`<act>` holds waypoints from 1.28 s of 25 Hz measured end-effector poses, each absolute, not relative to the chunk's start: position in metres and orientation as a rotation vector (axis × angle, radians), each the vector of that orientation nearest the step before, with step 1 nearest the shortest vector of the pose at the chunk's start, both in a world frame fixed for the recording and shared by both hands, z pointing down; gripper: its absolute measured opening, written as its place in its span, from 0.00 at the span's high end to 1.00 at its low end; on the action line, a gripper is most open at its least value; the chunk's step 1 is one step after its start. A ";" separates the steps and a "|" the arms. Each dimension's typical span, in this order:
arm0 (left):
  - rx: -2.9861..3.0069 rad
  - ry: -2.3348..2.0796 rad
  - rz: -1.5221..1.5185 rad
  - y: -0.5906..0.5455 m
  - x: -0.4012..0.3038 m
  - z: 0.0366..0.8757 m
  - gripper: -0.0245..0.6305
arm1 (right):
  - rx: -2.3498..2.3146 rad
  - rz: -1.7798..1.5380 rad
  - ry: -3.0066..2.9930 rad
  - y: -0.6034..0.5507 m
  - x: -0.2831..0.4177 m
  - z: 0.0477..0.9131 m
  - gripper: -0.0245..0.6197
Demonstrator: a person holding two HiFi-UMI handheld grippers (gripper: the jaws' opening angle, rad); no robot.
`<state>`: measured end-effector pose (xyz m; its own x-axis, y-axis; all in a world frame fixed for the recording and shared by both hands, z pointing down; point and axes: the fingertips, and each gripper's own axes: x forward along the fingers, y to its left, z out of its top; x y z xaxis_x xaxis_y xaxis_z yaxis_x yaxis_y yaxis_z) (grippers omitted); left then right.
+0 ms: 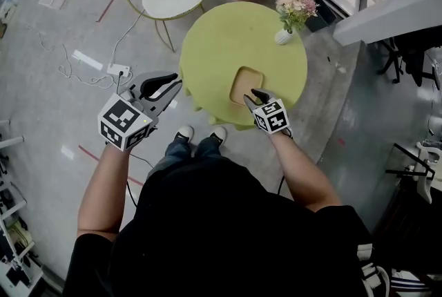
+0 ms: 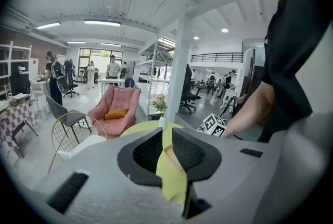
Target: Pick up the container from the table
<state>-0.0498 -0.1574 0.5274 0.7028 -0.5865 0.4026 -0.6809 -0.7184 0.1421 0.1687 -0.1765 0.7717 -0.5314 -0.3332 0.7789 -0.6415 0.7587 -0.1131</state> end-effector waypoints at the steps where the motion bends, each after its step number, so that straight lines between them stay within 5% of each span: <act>1: 2.629 -1.004 0.480 -0.157 -0.051 0.529 0.85 | 0.718 0.495 -2.160 -0.176 0.168 0.775 0.76; 32: 2.574 -0.933 0.425 -0.157 -0.041 0.547 0.85 | 0.439 0.355 -1.981 -0.135 0.160 0.854 0.70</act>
